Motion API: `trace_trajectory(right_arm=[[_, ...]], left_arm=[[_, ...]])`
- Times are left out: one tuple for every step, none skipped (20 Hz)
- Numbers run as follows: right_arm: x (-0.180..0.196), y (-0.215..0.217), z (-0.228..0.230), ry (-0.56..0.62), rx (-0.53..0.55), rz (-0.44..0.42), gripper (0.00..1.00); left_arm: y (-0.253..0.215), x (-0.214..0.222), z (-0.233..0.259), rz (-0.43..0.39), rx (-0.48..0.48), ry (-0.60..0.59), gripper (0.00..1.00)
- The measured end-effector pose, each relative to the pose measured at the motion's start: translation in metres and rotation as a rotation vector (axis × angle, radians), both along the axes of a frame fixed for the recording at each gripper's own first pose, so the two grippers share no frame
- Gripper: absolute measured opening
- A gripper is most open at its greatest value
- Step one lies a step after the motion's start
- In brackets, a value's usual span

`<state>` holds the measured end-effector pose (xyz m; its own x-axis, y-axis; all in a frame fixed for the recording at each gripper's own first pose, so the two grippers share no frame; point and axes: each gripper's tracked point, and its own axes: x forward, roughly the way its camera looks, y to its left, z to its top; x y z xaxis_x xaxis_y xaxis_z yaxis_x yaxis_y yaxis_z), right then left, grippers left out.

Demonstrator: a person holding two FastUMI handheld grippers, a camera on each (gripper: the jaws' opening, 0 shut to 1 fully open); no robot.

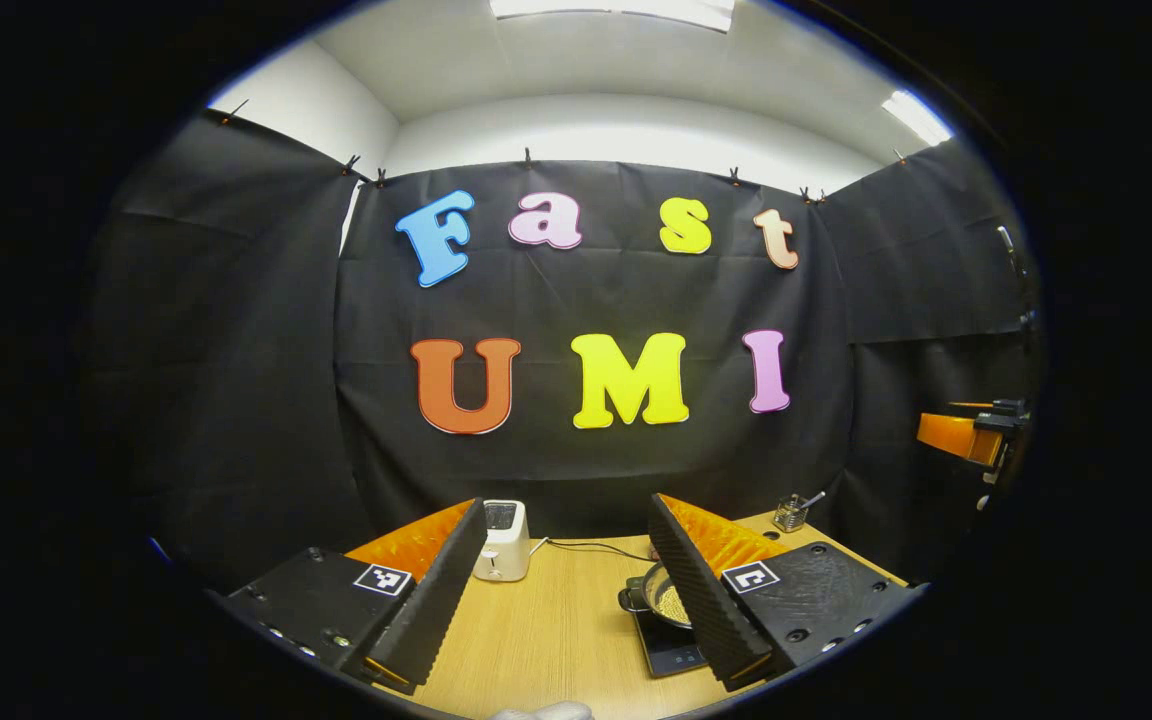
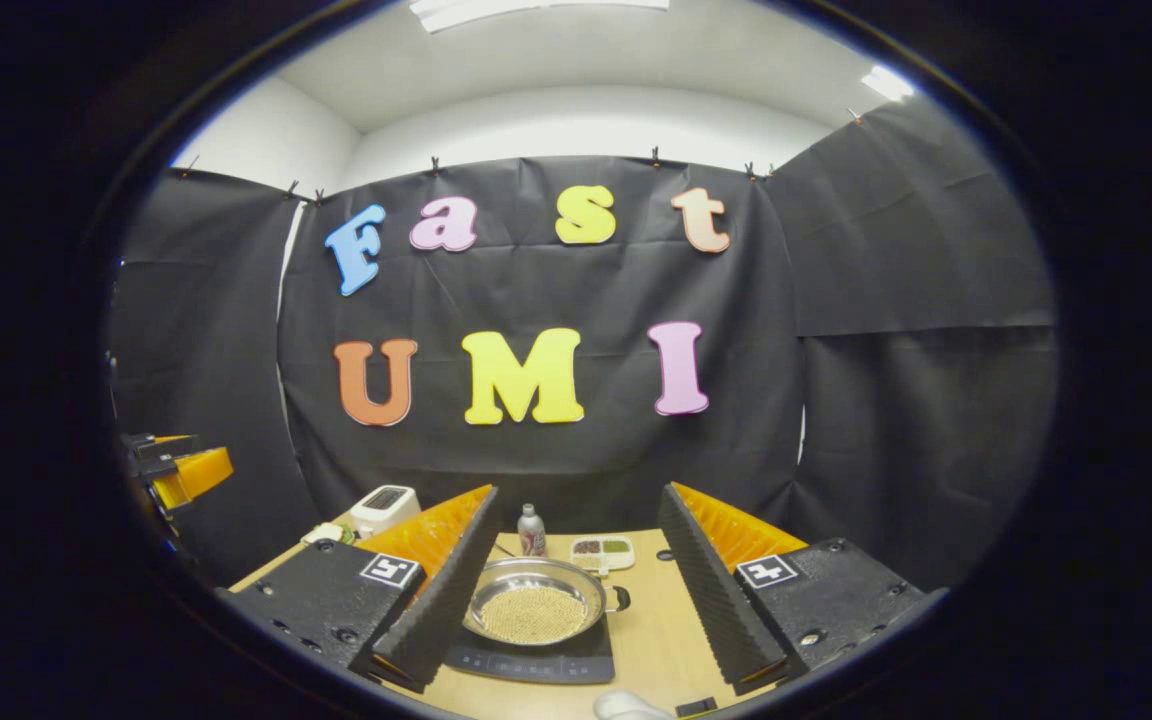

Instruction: First push the handle of the pot to place it horizontally, then grasp the pot with both hands and set it on the induction cooktop.

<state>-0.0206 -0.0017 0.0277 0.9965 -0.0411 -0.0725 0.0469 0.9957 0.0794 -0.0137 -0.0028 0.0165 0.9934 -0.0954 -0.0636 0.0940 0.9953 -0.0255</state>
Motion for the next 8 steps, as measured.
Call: trace_trajectory(right_arm=[[0.0012,0.0007,-0.0005,0.005,-0.005,0.001,0.99],[0.0017,0.0012,-0.0004,0.007,-0.009,0.004,0.99],[0.0026,0.0018,0.0000,0.007,-0.012,0.005,0.99],[0.0030,0.0029,0.0018,0.003,-0.013,0.009,0.99],[0.0030,0.0037,0.0032,0.002,-0.016,0.011,0.99],[0.0032,0.0034,0.0037,0.001,-0.020,0.011,0.99],[0.0038,0.0028,0.0050,-0.002,-0.022,0.009,0.99],[0.0042,0.0029,0.0061,-0.005,-0.022,0.007,0.99]], left_arm=[[-0.0008,0.0014,0.0005,-0.001,0.001,-0.001,0.97],[-0.0015,0.0021,0.0015,-0.003,0.001,-0.004,0.97],[-0.0018,0.0025,0.0022,-0.003,0.001,-0.004,0.97],[-0.0018,0.0036,0.0022,-0.001,0.001,-0.003,0.97],[-0.0021,0.0041,0.0026,-0.001,0.000,-0.004,0.97],[-0.0020,0.0053,0.0020,-0.001,-0.001,-0.004,1.00],[-0.0027,0.0055,0.0022,-0.003,-0.002,-0.003,0.97],[-0.0015,0.0054,0.0043,-0.001,-0.002,-0.008,1.00]])
